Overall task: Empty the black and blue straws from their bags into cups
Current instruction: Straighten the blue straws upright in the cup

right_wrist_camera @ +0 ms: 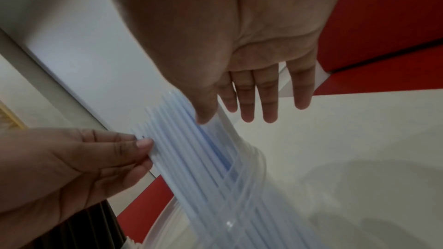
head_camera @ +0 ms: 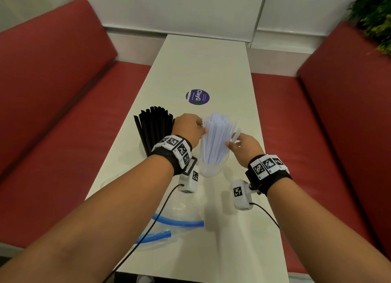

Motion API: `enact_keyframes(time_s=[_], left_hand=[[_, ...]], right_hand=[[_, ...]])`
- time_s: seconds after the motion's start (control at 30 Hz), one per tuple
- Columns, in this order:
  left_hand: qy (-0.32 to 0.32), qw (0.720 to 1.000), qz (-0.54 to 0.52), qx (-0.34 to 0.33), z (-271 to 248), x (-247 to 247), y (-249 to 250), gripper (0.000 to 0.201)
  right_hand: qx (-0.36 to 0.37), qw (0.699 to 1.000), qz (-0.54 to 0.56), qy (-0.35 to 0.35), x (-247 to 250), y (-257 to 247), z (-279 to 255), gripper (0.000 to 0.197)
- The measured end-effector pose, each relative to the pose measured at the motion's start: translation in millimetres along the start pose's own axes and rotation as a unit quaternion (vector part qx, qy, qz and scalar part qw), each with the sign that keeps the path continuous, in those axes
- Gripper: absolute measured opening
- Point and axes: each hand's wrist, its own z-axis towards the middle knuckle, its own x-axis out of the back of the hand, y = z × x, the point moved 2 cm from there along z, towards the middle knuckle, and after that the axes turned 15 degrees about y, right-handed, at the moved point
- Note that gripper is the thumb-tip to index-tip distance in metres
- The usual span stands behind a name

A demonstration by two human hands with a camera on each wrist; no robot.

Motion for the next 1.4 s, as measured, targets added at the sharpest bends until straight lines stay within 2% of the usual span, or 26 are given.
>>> enact_keyframes(time_s=[0.1, 0.23, 0.37, 0.57, 0.67, 0.8, 0.93, 1.03, 1.17, 1.3, 1.4], left_hand=[[-0.018, 1.0, 0.024, -0.005, 1.4, -5.7, -2.8, 0.018], [-0.059, 0.996, 0.064, -0.031, -0.7, -15.0, -6.5, 0.023], [-0.064, 0.994, 0.045, -0.071, -1.0, -17.6, -0.1, 0.024], [-0.109, 0.979, 0.151, -0.089, -3.8, -16.3, 1.6, 0.03], [-0.095, 0.974, 0.181, -0.101, -9.1, -6.1, 0.2, 0.03], [-0.055, 0.983, 0.15, -0.093, -28.1, 16.7, -5.1, 0.038], [-0.037, 0.991, 0.093, -0.084, -52.2, 30.1, -13.8, 0.046], [-0.054, 0.988, 0.13, -0.065, -56.6, 22.9, -18.2, 0.048], [-0.084, 0.98, 0.176, -0.032, -47.3, 7.6, -16.9, 0.057], [-0.093, 0.986, 0.129, -0.057, -35.7, -6.0, -6.3, 0.051], [-0.09, 0.989, 0.092, -0.074, -30.4, -14.3, -2.1, 0.046]], right_hand=[[0.038, 0.999, -0.005, 0.02, 2.9, -8.4, 1.8, 0.031], [0.073, 0.997, -0.023, 0.0, -3.1, -15.2, 6.1, 0.03], [0.07, 0.997, 0.009, 0.025, -3.4, -22.6, 6.4, 0.028], [0.069, 0.997, -0.025, -0.007, -2.4, -22.7, 2.1, 0.036], [0.064, 0.997, -0.044, -0.004, 1.4, -15.3, 1.2, 0.039], [0.041, 0.996, -0.082, -0.005, 10.9, 4.8, -5.7, 0.037], [0.02, 0.996, -0.072, -0.047, 12.5, 22.7, -20.5, 0.051], [0.055, 0.994, -0.061, -0.07, 8.6, 13.3, -29.6, 0.043], [0.063, 0.995, -0.052, -0.053, -0.6, -9.2, -20.8, 0.043], [0.032, 0.998, -0.05, -0.023, -10.8, -23.3, -2.6, 0.052], [0.027, 0.997, -0.05, -0.051, -22.1, -27.2, 0.2, 0.058]])
